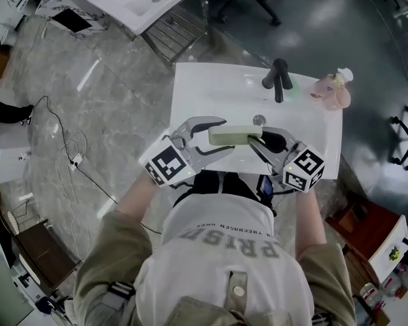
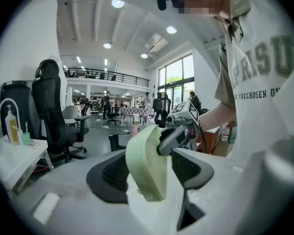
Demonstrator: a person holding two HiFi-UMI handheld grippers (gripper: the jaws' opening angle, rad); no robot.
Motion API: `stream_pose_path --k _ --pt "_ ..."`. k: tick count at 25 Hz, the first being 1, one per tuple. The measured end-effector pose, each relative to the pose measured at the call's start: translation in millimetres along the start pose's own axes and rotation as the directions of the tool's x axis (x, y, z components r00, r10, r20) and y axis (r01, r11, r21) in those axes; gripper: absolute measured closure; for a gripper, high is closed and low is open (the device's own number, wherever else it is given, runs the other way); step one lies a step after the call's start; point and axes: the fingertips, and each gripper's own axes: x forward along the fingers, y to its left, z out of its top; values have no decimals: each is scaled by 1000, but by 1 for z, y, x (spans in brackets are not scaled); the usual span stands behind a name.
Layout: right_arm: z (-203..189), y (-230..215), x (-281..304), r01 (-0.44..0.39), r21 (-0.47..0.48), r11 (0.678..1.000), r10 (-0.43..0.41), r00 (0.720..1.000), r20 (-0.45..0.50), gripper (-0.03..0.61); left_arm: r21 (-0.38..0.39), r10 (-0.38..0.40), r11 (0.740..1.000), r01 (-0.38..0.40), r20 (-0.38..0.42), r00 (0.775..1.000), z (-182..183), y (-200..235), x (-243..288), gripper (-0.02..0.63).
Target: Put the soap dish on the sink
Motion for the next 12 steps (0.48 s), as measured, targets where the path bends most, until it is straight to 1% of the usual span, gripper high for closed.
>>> stream_pose_path --k 2,4,6,8,11,12 --pt "-2 -3 1 3 21 1000 -3 1000 -8 503 55 18 998 -16 -33 999 -6 1 4 235" --pt "-6 -5 3 10 33 999 -9 999 -31 503 116 53 992 -44 -74 996 -18 3 5 184" --pt "-11 -7 5 21 46 999 -18 998 -60 503 196 92 978 -70 -107 990 -27 5 5 164" --pt "-14 -9 7 23 76 997 -16 996 -83 503 289 130 954 -84 -141 981 -32 7 4 152" --pt "-15 -10 11 13 151 988 3 994 -105 503 440 200 893 -93 -201 959 -44 11 3 147" --pt "-16 -11 12 11 177 984 9 994 -113 503 476 227 873 -102 -214 950 -47 12 3 147"
